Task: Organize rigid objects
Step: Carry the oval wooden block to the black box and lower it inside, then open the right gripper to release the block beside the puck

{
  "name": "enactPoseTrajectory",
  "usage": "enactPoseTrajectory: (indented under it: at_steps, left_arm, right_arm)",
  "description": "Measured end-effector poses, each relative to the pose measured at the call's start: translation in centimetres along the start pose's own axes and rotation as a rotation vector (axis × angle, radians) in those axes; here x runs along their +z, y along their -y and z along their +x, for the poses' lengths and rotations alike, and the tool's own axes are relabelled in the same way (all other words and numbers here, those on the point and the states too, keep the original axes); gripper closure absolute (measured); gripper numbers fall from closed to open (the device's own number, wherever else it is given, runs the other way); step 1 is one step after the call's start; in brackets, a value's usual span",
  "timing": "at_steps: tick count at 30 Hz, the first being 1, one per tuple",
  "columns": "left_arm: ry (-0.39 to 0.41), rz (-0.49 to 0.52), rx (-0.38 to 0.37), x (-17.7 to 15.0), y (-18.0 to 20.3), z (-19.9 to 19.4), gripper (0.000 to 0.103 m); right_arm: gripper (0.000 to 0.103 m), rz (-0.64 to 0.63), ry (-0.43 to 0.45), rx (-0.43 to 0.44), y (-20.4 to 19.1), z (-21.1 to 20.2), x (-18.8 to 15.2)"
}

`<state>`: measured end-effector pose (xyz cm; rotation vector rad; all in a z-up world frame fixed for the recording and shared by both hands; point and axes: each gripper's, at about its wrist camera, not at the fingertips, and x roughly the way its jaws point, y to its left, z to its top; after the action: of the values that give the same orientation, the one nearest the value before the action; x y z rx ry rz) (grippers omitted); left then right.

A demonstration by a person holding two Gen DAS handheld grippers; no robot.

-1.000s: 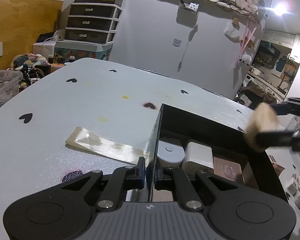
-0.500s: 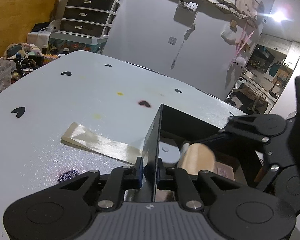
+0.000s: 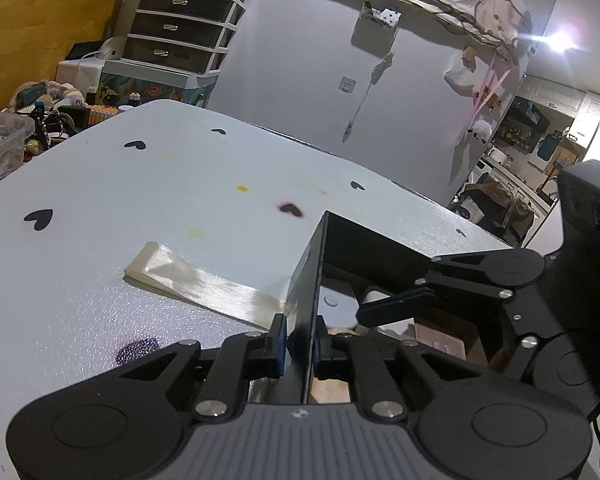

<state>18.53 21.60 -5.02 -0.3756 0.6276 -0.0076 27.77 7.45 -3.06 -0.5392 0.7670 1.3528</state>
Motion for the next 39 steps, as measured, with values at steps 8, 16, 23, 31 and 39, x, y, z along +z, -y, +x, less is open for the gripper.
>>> enactPoseTrajectory:
  at_steps: [8,16,23,31,39]
  left_arm:
    - [0.001,-0.003,0.003,0.1,0.1,0.0,0.09]
    - [0.006,-0.009,-0.002,0.2,0.0,-0.2,0.091]
    - [0.012,0.006,0.017,0.3,0.4,-0.3,0.093]
    - [0.03,0.041,0.055,0.2,1.2,-0.5,0.095]
    - [0.038,0.069,0.088,0.0,1.8,-0.7,0.096]
  right_arm:
    - [0.036,0.045,-0.008,0.006,0.2,-1.3,-0.3]
    - [0.058,-0.005,-0.079,-0.099,0.3,-0.8,-1.1]
    - [0.06,-0.032,-0.078,-0.088,-0.3,0.3,-0.8]
    - [0.061,-0.02,-0.032,-0.11,-0.2,-1.0,-1.1]
    - [0.08,-0.012,0.012,-0.163,0.4,-2.0,-0.7]
